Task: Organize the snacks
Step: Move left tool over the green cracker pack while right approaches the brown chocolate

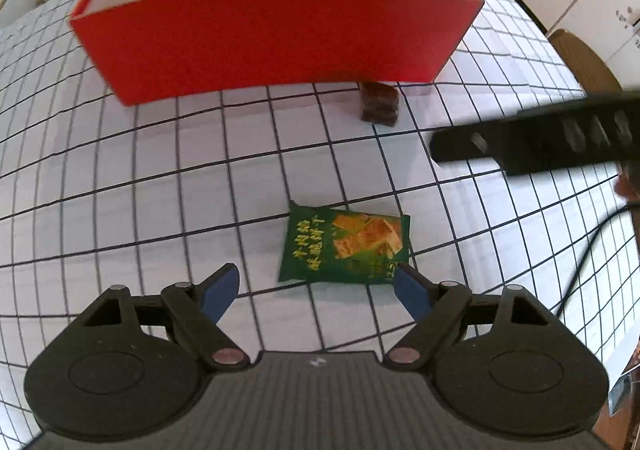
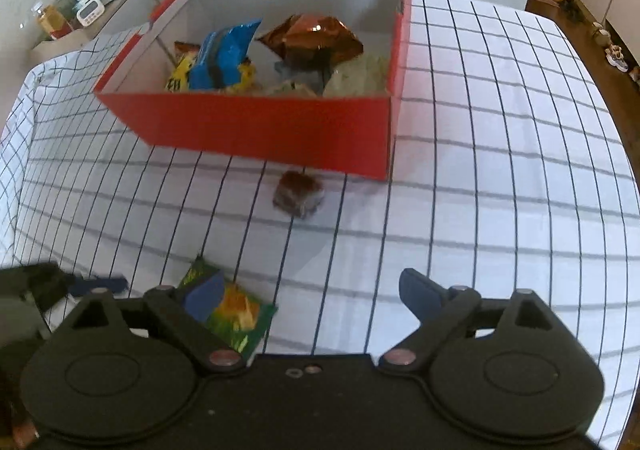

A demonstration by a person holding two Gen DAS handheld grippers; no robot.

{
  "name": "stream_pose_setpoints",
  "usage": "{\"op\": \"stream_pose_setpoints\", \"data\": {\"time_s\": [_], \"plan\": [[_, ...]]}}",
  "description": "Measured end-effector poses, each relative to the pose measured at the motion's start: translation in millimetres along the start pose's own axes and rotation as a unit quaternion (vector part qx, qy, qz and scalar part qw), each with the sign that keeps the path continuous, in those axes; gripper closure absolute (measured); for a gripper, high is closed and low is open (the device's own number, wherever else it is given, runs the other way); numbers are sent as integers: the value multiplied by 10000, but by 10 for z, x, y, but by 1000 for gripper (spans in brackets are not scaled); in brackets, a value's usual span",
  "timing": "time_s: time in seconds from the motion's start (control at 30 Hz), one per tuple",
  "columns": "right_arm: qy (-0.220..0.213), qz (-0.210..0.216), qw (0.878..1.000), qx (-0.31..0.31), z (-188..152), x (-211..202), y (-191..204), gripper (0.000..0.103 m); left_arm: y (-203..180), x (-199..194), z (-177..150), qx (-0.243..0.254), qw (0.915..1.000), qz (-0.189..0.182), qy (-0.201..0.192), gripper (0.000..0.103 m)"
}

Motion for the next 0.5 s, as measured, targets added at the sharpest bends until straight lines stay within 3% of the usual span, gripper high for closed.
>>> {"op": "stream_pose_setpoints", "data": {"time_s": [0.23, 0.5], "plan": [[134, 21, 9999, 50, 165, 335, 50, 18, -100, 201, 14, 49, 9997, 83, 217, 19], [224, 38, 9991, 358, 232, 561, 21, 21, -163, 352, -18, -128, 9993, 146, 319, 20]]}}
Point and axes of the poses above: each gripper's, at about its wrist camera, not at the fingertips, and x roughly the way its jaws point, y to its left, z to its top, the point moved 8 cm from there along x, roughly the way its jaws point, and after that the axes turned 10 degrees about -y, right-handed, at the moved point
